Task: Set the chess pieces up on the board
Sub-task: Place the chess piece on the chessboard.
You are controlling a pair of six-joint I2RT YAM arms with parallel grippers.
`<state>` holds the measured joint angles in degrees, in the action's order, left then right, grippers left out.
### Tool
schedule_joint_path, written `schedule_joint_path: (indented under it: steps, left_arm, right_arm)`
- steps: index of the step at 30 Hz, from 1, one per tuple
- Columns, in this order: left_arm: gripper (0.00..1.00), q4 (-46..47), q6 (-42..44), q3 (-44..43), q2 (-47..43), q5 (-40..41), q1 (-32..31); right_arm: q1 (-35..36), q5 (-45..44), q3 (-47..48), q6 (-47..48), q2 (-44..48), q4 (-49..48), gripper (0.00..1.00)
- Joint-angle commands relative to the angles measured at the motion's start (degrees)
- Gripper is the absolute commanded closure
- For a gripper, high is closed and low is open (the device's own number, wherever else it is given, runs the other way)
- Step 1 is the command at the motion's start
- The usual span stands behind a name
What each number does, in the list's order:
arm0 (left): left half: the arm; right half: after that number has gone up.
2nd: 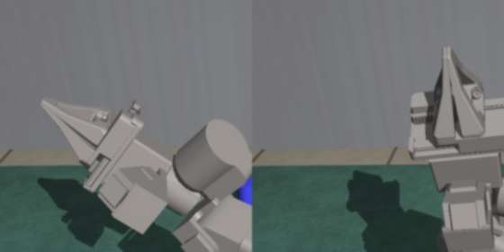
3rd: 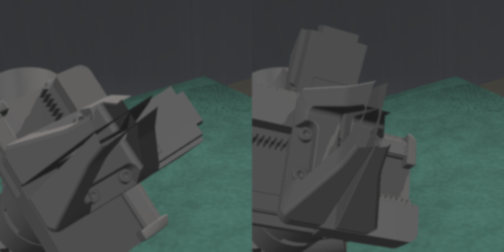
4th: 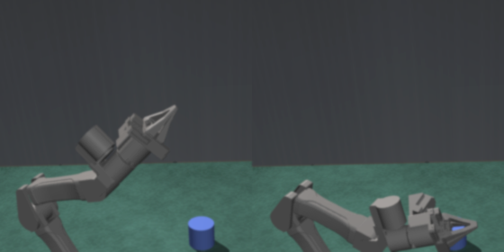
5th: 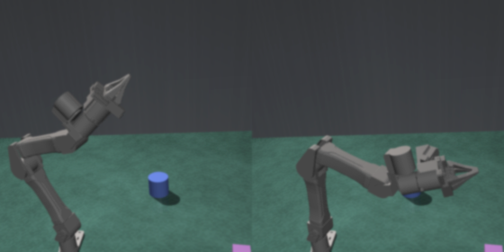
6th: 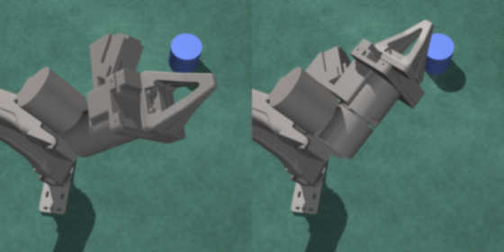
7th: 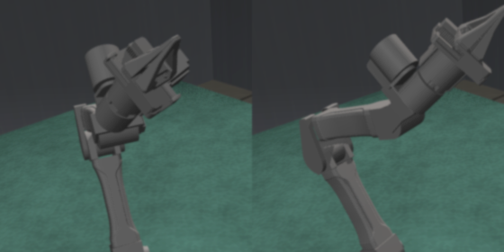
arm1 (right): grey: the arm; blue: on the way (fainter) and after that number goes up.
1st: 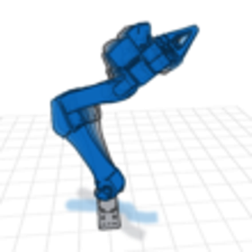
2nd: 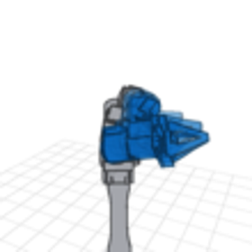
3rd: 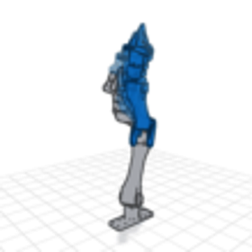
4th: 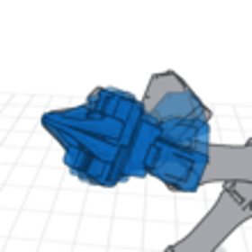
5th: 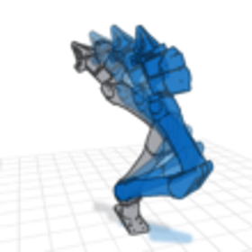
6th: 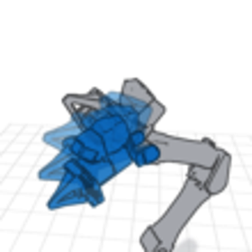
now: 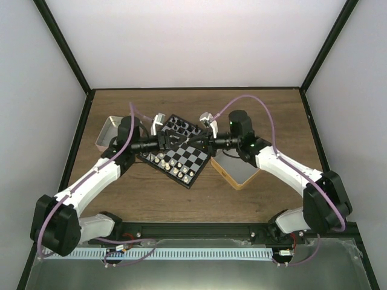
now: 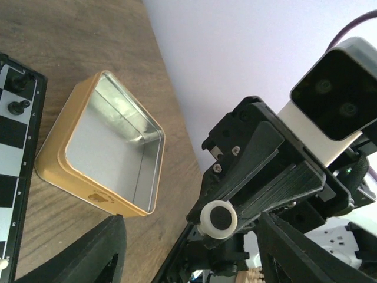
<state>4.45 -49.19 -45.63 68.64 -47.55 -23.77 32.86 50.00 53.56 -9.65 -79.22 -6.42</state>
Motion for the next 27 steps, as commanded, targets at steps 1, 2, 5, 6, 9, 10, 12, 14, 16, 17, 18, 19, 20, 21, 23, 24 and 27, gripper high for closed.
schedule_joint_path:
  steps: [1, 2, 5, 6, 9, 10, 12, 14, 16, 17, 18, 19, 20, 21, 23, 24, 27]
  left_arm:
    - [0.42, 0.0, -2.7, 0.0, 1.8, -1.7, -0.5]
    - [0.45, 0.1, -3.0, -0.1, 2.2, -1.6, -0.5]
    - [0.52, 2.4, -5.4, 0.3, 2.6, -0.7, -0.5]
    - [0.53, 4.0, -6.7, 0.6, 2.8, -0.7, -0.5]
    - [0.56, 7.0, -9.5, 1.2, 3.5, -1.0, -0.5]
    - [0.57, 7.1, -9.6, 1.2, 3.7, -1.1, -0.6]
    - [0.62, 7.1, -9.5, 1.4, 3.8, -1.2, -0.6]
    - [0.68, 7.1, -9.4, 1.6, 3.9, -1.4, -0.7]
    - [0.74, 6.9, -9.3, 1.8, 4.0, -1.5, -0.7]
    - [0.78, 6.8, -9.2, 1.9, 4.0, -1.5, -0.8]
    - [0.82, 6.7, -9.2, 2.0, 4.0, -1.5, -0.8]
    - [0.86, 6.7, -9.2, 2.0, 4.0, -1.4, -0.8]
    - [0.91, 6.7, -9.1, 2.1, 4.0, -1.4, -0.8]
    - [0.95, 6.6, -9.1, 2.1, 4.0, -1.4, -0.8]
    - [0.96, 6.4, -9.2, 2.1, 4.0, -1.1, -0.8]
    - [0.96, 6.4, -9.2, 2.1, 4.0, -1.1, -0.8]
    - [0.96, 6.6, -9.9, 2.0, 3.8, -0.8, -0.8]
  right_arm:
    - [0.8, 0.8, 3.6, 2.2, -1.3, 1.5, 0.99]
    - [0.9, 0.8, 3.9, 2.6, -1.5, 1.9, 0.99]
    - [1.5, -0.4, 4.6, 3.0, -2.0, 2.9, 0.99]
    - [1.6, -0.7, 4.7, 2.9, -2.1, 2.9, 0.99]
    - [1.9, -1.5, 5.3, 2.7, -2.5, 3.2, 0.99]
    - [1.9, -1.6, 5.5, 2.6, -2.6, 3.2, 0.99]
    - [2.0, -1.9, 5.7, 2.5, -3.0, 3.2, 0.99]
    - [2.0, -2.0, 5.9, 2.3, -3.3, 3.3, 0.99]
    - [2.1, -2.3, 6.0, 1.9, -3.6, 3.2, 0.99]
    - [2.1, -2.5, 6.2, 1.5, -3.7, 3.2, 0.99]
    - [2.1, -3.0, 6.2, 1.1, -3.8, 3.1, 0.99]
    - [2.1, -3.7, 6.2, 0.7, -3.9, 2.9, 0.99]
    - [2.1, -4.3, 6.0, 0.1, -3.9, 2.6, 0.99]
    - [2.1, -4.9, 5.6, -0.9, -3.7, 1.9, 0.99]
    - [2.1, -5.4, 4.7, -2.8, -3.5, 0.1, 0.99]
    - [2.1, -6.0, 4.2, -3.8, -3.3, -0.7, 0.99]
    - [2.1, -7.7, 2.5, -6.6, -2.5, -3.1, 0.92]
